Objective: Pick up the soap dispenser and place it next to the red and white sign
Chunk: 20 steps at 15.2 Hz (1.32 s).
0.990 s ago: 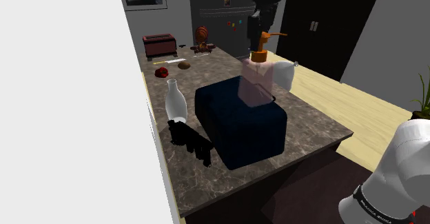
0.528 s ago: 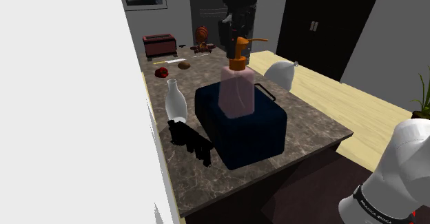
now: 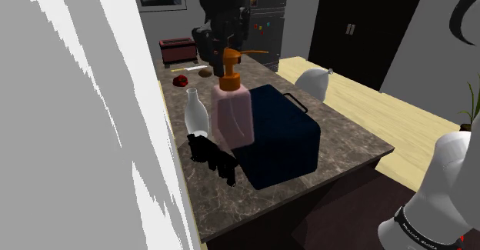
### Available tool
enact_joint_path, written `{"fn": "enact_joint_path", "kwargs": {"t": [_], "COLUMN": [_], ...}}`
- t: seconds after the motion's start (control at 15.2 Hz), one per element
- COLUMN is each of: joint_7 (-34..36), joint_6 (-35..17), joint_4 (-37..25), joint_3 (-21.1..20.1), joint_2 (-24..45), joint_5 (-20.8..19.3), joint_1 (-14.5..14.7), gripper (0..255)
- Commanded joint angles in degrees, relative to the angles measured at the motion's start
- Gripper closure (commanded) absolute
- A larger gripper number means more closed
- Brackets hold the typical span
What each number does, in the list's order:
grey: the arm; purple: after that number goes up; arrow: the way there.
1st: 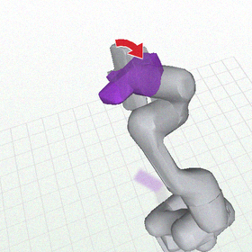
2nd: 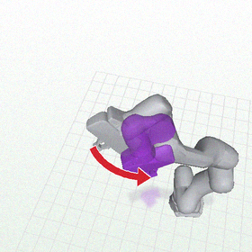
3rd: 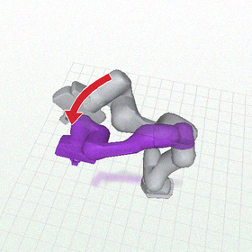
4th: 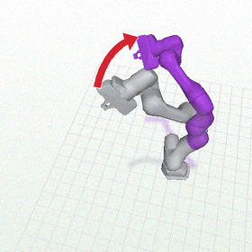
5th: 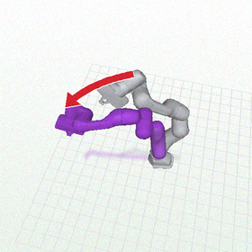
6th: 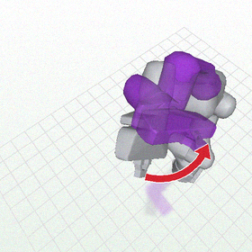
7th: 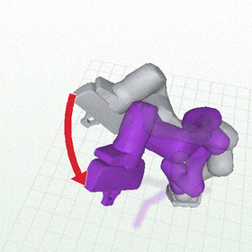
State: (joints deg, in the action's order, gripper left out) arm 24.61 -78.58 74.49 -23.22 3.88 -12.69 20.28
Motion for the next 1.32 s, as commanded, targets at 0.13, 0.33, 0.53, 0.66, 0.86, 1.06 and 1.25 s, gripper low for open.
{"fn": "enact_joint_path", "kwargs": {"t": [0.13, 0.33, 0.53, 0.66, 0.86, 1.06, 1.25], "joint_7": [5.5, 6.5, 6.8, 6.9, 7.1, 7.3, 7.5], "joint_6": [5.0, 3.9, 0.5, -1.6, -4.6, -7.4, -10.1], "joint_4": [-13.2, -12.7, -7.4, -4.3, -0.1, 3.7, 7.2], "joint_3": [-2.8, -2.9, -2.8, -2.7, -2.6, -2.4, -2.3], "joint_2": [10.3, 11.1, 9.1, 8.0, 6.6, 5.5, 4.6], "joint_5": [-5.0, -5.3, -4.2, -3.5, -2.8, -2.2, -1.8], "joint_1": [5.5, 6.3, 5.1, 4.5, 3.9, 3.3, 2.9], "gripper": [255, 255, 255, 255, 255, 255, 255]}}
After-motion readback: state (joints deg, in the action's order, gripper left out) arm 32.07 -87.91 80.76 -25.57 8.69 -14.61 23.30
